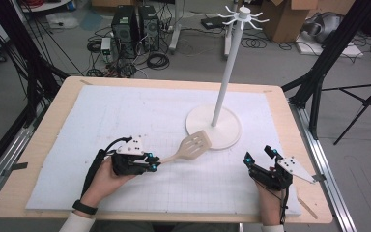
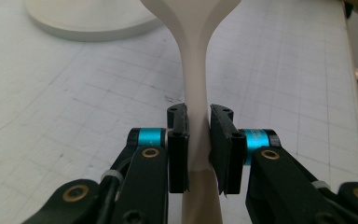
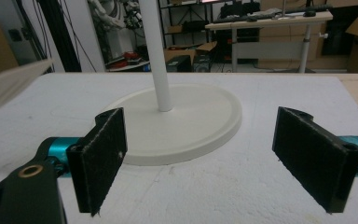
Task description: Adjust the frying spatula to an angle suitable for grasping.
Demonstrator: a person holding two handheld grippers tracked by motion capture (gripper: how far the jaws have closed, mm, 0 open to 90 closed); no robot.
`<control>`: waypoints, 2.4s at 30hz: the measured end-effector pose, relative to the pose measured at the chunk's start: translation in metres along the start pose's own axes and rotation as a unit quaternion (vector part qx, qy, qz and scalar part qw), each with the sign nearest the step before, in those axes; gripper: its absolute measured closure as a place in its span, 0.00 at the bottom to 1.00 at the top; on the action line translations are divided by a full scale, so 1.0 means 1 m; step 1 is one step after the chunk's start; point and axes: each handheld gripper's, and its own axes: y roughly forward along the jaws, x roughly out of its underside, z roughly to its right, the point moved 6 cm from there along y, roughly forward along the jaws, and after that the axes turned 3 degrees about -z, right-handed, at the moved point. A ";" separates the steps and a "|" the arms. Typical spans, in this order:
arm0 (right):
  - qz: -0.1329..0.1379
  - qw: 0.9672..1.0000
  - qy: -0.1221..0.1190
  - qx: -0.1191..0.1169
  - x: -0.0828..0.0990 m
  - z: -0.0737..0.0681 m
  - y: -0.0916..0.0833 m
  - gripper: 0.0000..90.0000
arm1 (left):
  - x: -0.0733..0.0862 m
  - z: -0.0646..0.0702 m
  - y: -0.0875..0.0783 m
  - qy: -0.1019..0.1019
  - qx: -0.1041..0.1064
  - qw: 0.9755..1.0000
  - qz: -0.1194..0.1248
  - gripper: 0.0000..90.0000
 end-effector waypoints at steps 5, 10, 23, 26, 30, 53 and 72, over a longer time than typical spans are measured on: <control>-0.003 1.000 -0.010 0.003 0.000 -0.001 0.001 0.18 | -0.008 0.012 0.016 0.059 0.035 0.998 -0.011 0.86; -0.003 1.000 -0.009 0.004 0.001 -0.001 0.001 0.18 | -0.017 0.019 0.033 0.095 0.057 0.994 -0.023 0.86; 0.003 1.000 -0.014 0.004 0.000 -0.002 -0.001 0.19 | -0.018 0.014 0.067 0.117 0.074 0.989 -0.057 0.86; 0.004 1.000 -0.018 0.001 0.000 -0.003 -0.001 0.19 | -0.019 0.015 0.070 0.124 0.080 0.987 -0.060 0.86; 0.002 1.000 -0.021 -0.004 0.000 -0.004 0.000 0.19 | -0.022 0.019 0.075 0.137 0.087 0.984 -0.068 0.86; -0.008 0.998 -0.036 -0.041 0.000 -0.010 0.003 0.16 | -0.002 -0.013 -0.040 -0.020 -0.009 0.990 0.137 0.26; -0.026 0.992 -0.065 -0.108 -0.007 -0.019 0.001 0.16 | 0.076 -0.018 -0.116 -0.065 -0.121 0.966 0.217 0.21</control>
